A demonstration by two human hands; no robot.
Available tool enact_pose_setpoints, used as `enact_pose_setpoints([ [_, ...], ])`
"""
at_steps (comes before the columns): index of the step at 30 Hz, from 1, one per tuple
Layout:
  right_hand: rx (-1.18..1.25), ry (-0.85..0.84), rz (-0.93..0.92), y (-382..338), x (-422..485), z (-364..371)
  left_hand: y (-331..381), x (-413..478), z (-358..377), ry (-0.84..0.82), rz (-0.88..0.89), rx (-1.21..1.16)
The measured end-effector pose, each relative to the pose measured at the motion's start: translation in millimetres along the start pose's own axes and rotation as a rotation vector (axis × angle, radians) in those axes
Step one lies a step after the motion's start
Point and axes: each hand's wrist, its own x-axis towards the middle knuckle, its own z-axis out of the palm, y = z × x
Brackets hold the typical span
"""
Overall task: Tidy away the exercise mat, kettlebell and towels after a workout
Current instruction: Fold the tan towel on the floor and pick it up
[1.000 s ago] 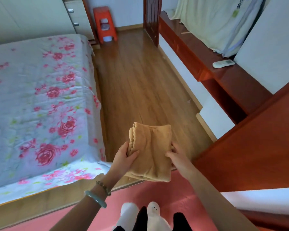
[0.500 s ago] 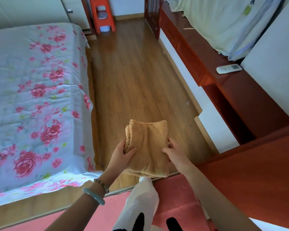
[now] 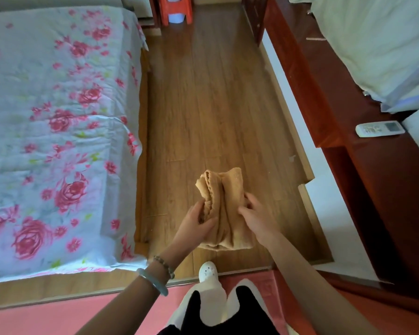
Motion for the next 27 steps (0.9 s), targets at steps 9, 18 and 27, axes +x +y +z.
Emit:
enact_pose_setpoints([
  [9, 0.167, -0.246, 0.034, -14, 73, -10, 26, 59, 15, -0.201, -0.105, -0.249],
  [18, 0.111, -0.192, 0.09, 30, 196, -8, -4, 163, 37, -0.111, -0.18, -0.607],
  [27, -0.048, -0.2, 0.088, 172, 387, 18, -168, 329, 88, -0.067, -0.251, -0.442],
])
